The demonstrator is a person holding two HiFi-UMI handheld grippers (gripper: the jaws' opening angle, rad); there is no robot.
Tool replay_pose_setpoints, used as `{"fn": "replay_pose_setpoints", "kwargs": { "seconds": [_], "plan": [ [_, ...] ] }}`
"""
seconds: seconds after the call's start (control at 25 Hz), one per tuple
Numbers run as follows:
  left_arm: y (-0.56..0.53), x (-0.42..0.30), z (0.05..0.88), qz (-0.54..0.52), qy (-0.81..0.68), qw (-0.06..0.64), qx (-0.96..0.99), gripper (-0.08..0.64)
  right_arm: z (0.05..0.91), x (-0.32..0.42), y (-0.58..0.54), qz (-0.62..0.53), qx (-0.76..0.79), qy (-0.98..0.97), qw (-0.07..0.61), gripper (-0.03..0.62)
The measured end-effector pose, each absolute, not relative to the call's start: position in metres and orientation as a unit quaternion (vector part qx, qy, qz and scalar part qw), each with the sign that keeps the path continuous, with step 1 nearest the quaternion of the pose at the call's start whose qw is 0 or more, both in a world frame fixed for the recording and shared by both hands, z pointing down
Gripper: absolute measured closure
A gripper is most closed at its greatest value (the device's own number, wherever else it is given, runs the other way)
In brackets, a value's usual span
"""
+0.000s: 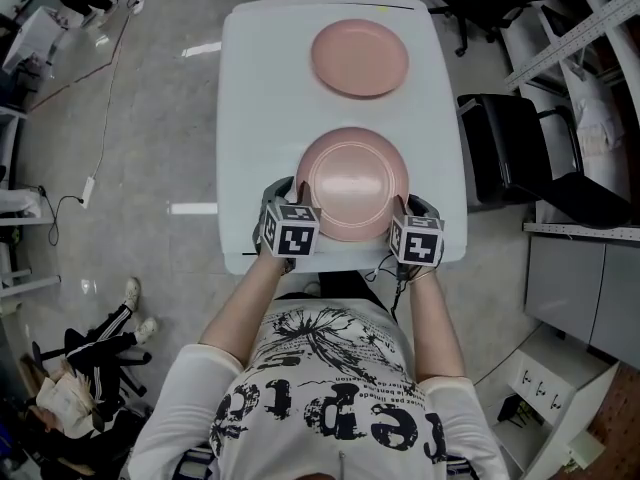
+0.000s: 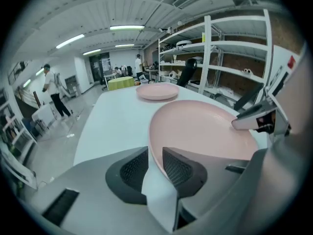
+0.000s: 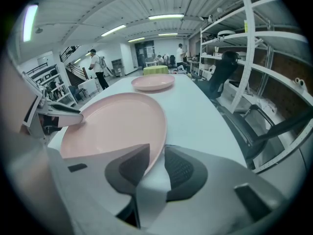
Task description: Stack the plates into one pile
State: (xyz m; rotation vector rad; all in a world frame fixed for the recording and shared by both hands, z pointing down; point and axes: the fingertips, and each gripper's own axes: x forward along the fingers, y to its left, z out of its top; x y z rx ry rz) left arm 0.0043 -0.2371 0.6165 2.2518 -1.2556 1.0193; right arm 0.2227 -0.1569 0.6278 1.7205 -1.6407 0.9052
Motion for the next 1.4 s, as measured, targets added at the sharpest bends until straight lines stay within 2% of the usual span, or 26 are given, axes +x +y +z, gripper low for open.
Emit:
{"fn": "replay_pose_setpoints", "kwargs": {
  "seconds": [0.04,0.12,0.24,0.4,0.48,0.56,0.64,0.68,1.16,1.4],
  "plan": [
    [-0.238,0.003,0.616,0.369,-0.448,0.165,0.798,0.447,0.629,0.222,-0.157,0.337,0.646,-0.616,0.298,0.487],
    [-0.239,0.003,0.617,0.369,-0.443,0.155,0.802,0.445,0.631,0.223,-0.158,0.335,0.647,-0.615,0.300,0.485],
    [-0.240,0.002,0.618,0.352,-0.439,0.189,0.805,0.445,0.632,0.223,-0.159,0.336,0.651,-0.612,0.298,0.485],
    [-0.237,-0.002,0.611,0.338,-0.440,0.199,0.808,0.443,0.626,0.225,-0.156,0.325,0.664,-0.603,0.299,0.474],
    [-0.232,-0.006,0.604,0.326,-0.442,0.204,0.810,0.452,0.615,0.227,-0.154,0.314,0.678,-0.600,0.284,0.474],
    [-0.228,-0.013,0.593,0.305,-0.447,0.209,0.815,0.498,0.600,0.226,-0.152,0.303,0.692,-0.600,0.263,0.474],
    [-0.222,-0.021,0.577,0.279,-0.448,0.217,0.821,0.556,0.584,0.221,-0.148,0.291,0.700,-0.604,0.246,0.536],
    [-0.217,-0.023,0.569,0.266,-0.446,0.222,0.826,0.558,0.575,0.218,-0.145,0.284,0.702,-0.608,0.239,0.582],
    [-0.197,-0.002,0.522,0.211,-0.430,0.233,0.847,0.558,0.526,0.220,-0.159,0.219,0.675,-0.673,0.210,0.584],
    [-0.232,0.043,0.492,0.189,-0.459,0.240,0.834,0.558,0.515,0.267,-0.203,0.235,0.643,-0.698,0.211,0.585]
  ]
}}
